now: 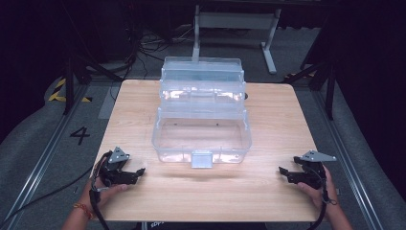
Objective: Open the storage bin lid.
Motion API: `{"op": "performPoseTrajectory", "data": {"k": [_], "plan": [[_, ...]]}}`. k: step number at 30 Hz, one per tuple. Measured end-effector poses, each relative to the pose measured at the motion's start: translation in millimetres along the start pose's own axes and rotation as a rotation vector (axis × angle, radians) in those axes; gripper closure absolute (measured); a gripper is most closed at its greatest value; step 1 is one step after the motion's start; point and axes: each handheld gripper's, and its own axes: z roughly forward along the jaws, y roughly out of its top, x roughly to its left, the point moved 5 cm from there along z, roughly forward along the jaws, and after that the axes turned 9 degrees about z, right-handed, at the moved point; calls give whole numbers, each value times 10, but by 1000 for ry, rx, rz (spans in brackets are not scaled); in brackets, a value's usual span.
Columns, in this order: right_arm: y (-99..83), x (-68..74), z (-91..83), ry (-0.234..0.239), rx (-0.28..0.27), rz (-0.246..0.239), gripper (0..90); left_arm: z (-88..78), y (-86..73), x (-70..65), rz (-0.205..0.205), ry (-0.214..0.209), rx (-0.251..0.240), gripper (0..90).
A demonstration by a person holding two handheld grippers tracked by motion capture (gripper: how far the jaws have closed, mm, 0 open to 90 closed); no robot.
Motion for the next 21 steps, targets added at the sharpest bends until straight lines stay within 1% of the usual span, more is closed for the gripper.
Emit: {"op": "performPoseTrajectory", "data": {"k": [1, 21], "plan": [[0, 0, 0, 0, 0, 0, 203, -1, 1, 6, 8, 2, 0, 159], [0, -2, 1, -5, 1, 6, 192, 8, 6, 10, 10, -1, -2, 152]]}}
